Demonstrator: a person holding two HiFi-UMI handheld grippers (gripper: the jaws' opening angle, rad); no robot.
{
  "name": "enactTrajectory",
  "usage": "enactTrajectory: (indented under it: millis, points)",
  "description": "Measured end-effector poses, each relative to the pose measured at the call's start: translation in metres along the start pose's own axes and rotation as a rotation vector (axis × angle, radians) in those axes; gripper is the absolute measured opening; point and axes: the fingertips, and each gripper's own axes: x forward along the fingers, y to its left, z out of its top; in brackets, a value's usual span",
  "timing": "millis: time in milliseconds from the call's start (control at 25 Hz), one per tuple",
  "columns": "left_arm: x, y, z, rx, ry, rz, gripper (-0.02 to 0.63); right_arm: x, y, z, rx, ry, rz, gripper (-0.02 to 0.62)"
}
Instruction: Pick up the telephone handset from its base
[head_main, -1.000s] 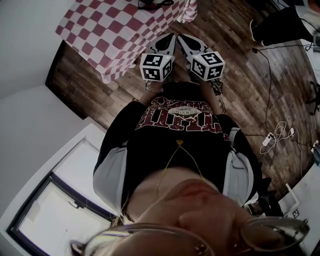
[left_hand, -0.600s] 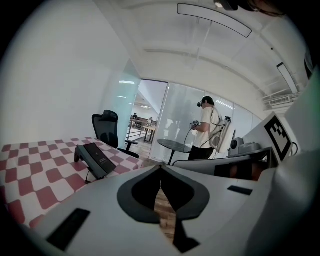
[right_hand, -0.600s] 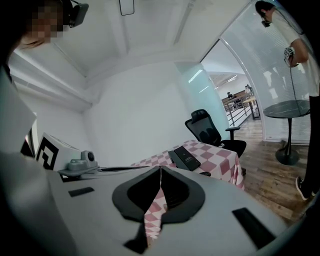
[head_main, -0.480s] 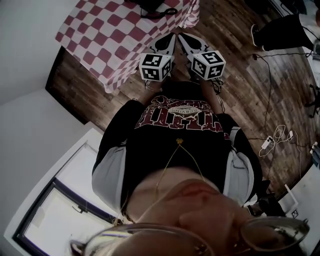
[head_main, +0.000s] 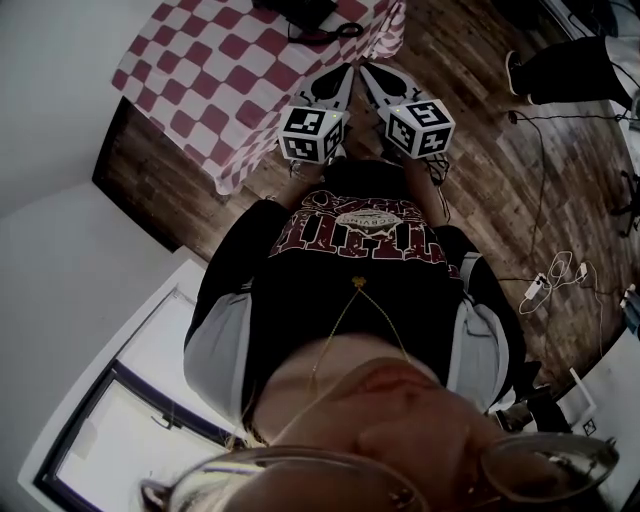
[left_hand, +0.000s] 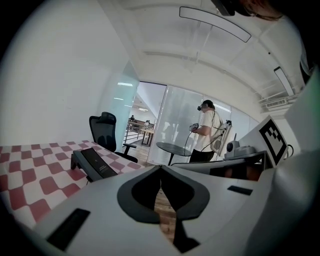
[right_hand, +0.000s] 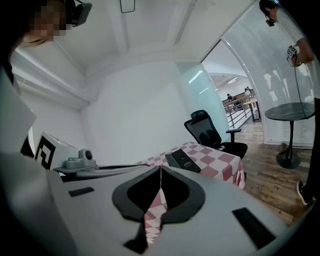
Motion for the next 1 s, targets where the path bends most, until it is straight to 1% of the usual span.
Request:
enactTrajectory:
  millis: [280, 440, 640, 880, 1000]
  points:
    - [0.004, 0.012, 0.001, -0.007, 0.005, 0.024, 0.011, 0.012, -0.005, 0.006, 0.011, -0.008, 0.016, 0.018]
    - [0.010, 0.021, 0.004, -0.024, -0.003, 0.060, 0.011, 0.021, -0.008, 0.009, 0.014, 0.005, 0.042, 0.020]
    - [0.023, 0.030, 0.015, -0.047, -0.023, 0.097, 0.011, 0.034, -0.015, 0.019, -0.003, 0.027, 0.095, 0.019]
    - [0.046, 0.030, 0.021, -0.085, -0.038, 0.119, 0.011, 0.042, -0.033, 0.031, -0.014, 0.057, 0.153, 0.018]
    - [0.057, 0.032, 0.029, -0.096, -0.048, 0.146, 0.011, 0.047, -0.042, 0.039, -0.022, 0.073, 0.192, 0.019]
